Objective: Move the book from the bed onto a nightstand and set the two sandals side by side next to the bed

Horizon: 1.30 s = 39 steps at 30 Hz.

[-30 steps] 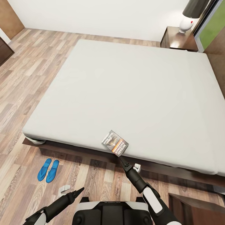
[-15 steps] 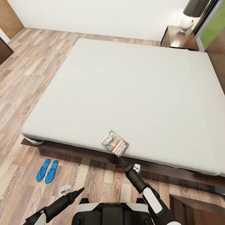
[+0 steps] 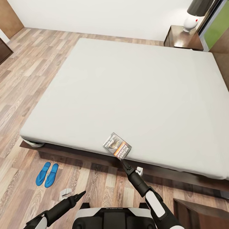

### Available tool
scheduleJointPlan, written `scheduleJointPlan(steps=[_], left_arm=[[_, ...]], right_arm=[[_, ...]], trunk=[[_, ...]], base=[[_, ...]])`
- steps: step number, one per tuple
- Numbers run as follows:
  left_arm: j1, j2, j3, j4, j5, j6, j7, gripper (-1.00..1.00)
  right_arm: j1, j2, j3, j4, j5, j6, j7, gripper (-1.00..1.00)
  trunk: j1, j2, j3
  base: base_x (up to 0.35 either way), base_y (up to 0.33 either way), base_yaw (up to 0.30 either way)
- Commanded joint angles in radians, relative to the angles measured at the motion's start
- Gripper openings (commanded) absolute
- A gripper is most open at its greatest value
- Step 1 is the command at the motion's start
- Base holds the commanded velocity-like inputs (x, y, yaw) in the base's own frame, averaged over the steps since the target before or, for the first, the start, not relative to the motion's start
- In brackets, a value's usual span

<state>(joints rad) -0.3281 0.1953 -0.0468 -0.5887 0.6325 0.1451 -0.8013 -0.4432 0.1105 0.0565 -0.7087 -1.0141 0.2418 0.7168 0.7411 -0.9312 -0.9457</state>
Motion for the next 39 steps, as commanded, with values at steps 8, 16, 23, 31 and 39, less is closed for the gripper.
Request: scheduleJointPlan(steps=[8,16,23,31,39], left_arm=[[0.0,0.001,-0.005,-0.001,0.011,0.008,-0.001,1.0],[0.0,0.0,-0.005,0.0,0.011,0.008,-0.001,1.0],[0.0,-0.006,-0.004,0.0,0.01,0.008,-0.001,1.0],[0.0,-0.008,-0.004,0.0,0.01,0.008,-0.001,1.0],[0.0,-0.008,-0.004,0.0,0.01,0.008,-0.001,1.0]], right_arm=[[0.0,0.0,0.0,0.0,-0.011,0.009,0.001,1.0],[0.0,0.0,0.0,0.0,-0.011,0.009,0.001,1.0],[0.0,0.0,0.0,0.0,-0.011,0.009,0.001,1.0],[0.0,0.0,0.0,0.0,-0.011,0.01,0.001,1.0],[0.0,0.0,0.0,0.0,-0.011,0.01,0.001,1.0]], trunk=[[0.031,-0.057,-0.026],[0.062,-0.113,-0.051],[0.088,-0.162,-0.073],[0.119,-0.218,-0.098],[0.15,-0.274,-0.123]], base=[[0.0,0.0,0.0],[0.0,0.0,0.0],[0.0,0.0,0.0],[0.0,0.0,0.0],[0.0,0.0,0.0]])
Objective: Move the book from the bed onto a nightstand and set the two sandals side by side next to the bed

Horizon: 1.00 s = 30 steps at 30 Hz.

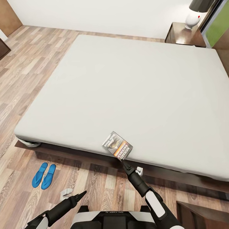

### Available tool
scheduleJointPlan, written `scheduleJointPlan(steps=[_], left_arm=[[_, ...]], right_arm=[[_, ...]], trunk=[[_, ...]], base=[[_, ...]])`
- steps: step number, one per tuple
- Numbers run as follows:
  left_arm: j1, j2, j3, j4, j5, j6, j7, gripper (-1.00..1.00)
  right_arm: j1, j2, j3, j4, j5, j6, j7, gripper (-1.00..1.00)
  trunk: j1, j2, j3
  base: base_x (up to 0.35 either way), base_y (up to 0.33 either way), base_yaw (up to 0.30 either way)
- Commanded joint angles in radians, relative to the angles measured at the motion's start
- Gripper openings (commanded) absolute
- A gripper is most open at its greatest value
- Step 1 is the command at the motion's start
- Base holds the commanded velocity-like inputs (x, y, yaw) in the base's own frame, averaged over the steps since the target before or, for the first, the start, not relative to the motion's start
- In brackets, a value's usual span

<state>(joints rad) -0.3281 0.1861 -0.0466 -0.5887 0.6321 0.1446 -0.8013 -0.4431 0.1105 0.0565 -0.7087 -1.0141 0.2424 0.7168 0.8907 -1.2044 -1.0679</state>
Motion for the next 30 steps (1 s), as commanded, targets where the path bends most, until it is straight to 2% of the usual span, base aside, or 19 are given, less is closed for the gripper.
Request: scheduleJointPlan(steps=[1,30], left_arm=[[0.0,0.001,-0.004,0.0,0.011,0.009,-0.001,1.0],[0.0,0.001,-0.004,0.0,0.011,0.009,-0.001,1.0]], right_arm=[[0.0,0.0,0.0,0.0,-0.011,0.009,0.001,1.0],[0.0,0.0,0.0,0.0,-0.011,0.009,0.001,1.0]], trunk=[[0.004,-0.008,-0.004],[0.115,-0.211,-0.095]], base=[[0.0,0.0,0.0],[0.0,0.0,0.0]])
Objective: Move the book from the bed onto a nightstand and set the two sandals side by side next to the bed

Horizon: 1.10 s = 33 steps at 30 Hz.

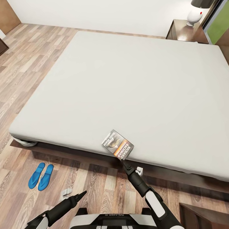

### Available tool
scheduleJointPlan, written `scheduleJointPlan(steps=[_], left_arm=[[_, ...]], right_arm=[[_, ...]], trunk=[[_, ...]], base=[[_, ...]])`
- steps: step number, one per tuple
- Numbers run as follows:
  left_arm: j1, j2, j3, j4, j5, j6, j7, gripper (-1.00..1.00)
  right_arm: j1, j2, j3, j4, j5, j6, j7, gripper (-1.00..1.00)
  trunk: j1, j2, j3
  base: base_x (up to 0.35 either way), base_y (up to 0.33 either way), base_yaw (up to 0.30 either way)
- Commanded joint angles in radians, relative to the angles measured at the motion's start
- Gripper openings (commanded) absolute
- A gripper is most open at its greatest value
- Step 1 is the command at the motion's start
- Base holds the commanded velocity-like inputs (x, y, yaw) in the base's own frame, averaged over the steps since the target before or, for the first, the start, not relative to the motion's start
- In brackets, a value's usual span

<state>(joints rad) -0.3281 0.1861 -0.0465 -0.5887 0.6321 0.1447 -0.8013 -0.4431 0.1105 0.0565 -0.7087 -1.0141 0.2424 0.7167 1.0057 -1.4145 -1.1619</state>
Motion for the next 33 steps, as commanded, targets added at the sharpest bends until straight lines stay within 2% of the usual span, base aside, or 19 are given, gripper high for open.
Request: scheduleJointPlan(steps=[1,4,33], left_arm=[[0.0,0.001,-0.004,0.0,0.011,0.009,-0.001,1.0],[0.0,0.001,-0.004,0.0,0.011,0.009,-0.001,1.0],[0.0,0.001,-0.004,0.0,0.011,0.009,0.0,1.0]], right_arm=[[0.0,0.0,0.0,0.0,-0.011,0.009,0.001,1.0],[-0.001,0.0,0.0,0.0,-0.011,0.009,0.001,1.0],[0.0,0.0,0.0,0.0,-0.011,0.009,0.001,1.0]], trunk=[[0.004,-0.008,-0.004],[0.015,-0.029,-0.013],[0.015,-0.029,-0.013]], base=[[0.0,0.0,0.0],[0.0,0.0,0.0],[0.03,0.021,0.0]])
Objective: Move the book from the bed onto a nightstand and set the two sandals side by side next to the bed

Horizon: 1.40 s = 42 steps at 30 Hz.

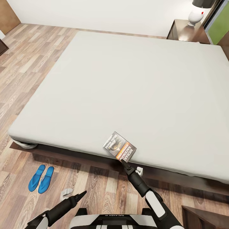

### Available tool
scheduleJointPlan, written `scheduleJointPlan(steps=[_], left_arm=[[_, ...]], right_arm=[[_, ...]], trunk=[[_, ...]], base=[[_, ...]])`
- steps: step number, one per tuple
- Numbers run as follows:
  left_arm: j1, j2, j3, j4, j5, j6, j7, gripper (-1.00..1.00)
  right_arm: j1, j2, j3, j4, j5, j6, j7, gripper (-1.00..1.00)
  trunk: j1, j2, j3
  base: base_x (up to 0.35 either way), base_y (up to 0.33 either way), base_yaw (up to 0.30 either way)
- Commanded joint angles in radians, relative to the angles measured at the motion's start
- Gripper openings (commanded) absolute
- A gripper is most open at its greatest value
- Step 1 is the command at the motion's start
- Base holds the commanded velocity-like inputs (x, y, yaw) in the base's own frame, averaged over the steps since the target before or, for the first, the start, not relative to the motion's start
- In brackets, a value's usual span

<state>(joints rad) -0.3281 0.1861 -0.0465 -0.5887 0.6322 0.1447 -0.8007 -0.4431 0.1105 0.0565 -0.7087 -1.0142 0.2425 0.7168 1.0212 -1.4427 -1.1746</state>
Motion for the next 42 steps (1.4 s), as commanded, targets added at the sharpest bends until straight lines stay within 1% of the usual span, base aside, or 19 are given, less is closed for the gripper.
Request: scheduleJointPlan(steps=[1,25,26,42], left_arm=[[0.0,0.001,-0.004,0.0,0.011,0.009,-0.001,1.0],[0.0,0.001,-0.004,0.0,0.011,0.009,0.0,1.0],[0.0,0.001,-0.005,0.0,0.011,0.009,0.0,1.0],[0.0,0.001,-0.004,0.0,0.011,0.009,-0.001,1.0]], right_arm=[[0.0,0.0,0.0,0.0,-0.011,0.009,0.001,1.0],[0.0,0.0,0.0,0.0,-0.011,0.009,0.001,1.0],[0.0,0.0,0.0,0.0,-0.011,0.009,0.001,-1.0],[0.0,-0.002,0.0,0.0,-0.012,0.009,0.001,-1.0]], trunk=[[0.0,0.0,0.0],[0.0,0.0,0.0],[0.0,0.0,0.0],[0.0,0.0,0.0]], base=[[0.002,0.002,0.0],[0.018,-0.015,0.0],[0.0,0.0,0.0],[0.0,0.0,0.0]])
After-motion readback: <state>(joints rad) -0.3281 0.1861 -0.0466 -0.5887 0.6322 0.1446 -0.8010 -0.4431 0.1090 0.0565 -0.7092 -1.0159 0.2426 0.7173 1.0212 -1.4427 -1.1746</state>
